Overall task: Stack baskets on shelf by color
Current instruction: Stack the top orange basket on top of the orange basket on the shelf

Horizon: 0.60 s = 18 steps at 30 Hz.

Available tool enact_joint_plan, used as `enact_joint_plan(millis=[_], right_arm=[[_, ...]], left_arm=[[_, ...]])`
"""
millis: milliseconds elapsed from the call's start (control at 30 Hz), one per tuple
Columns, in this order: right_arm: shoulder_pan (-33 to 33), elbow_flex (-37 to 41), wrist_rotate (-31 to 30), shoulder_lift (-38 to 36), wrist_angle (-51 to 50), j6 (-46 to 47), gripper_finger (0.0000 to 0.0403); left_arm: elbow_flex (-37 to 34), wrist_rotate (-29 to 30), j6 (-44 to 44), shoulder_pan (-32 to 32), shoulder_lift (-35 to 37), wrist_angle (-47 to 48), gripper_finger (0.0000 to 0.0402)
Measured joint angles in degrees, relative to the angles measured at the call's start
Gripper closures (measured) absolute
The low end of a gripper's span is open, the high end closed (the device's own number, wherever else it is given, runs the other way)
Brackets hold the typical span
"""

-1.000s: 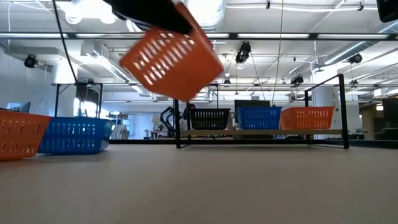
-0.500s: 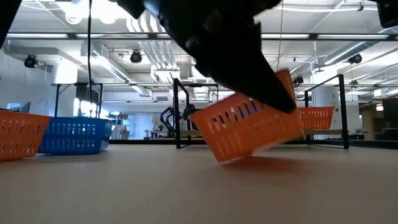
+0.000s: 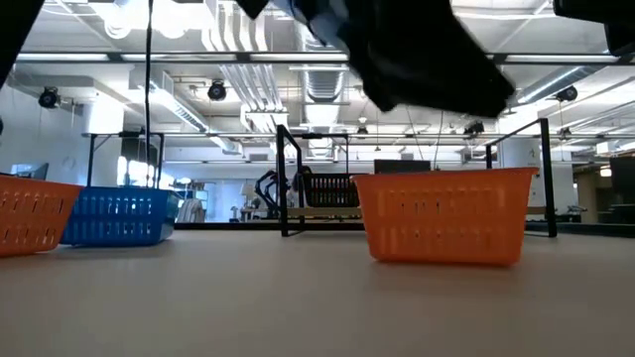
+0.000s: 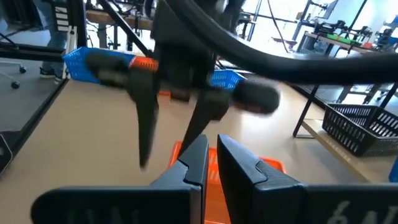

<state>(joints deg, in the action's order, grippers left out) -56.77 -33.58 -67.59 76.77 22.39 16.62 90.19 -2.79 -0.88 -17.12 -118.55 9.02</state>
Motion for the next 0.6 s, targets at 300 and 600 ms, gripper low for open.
enact_joint_plan(millis=[300, 600], right_arm=[[2.8, 0.6, 2.0, 6.9, 3.6, 9.7, 0.0375], [10.0, -6.9, 14.0, 14.4, 5.4, 6.3, 0.0343]], left_arm=[[-3.5, 0.8, 2.0, -0.7, 13.5, 12.2, 0.0211], [-26.2, 21.8, 14.0, -5.9, 28.9, 4.3, 0.0211]])
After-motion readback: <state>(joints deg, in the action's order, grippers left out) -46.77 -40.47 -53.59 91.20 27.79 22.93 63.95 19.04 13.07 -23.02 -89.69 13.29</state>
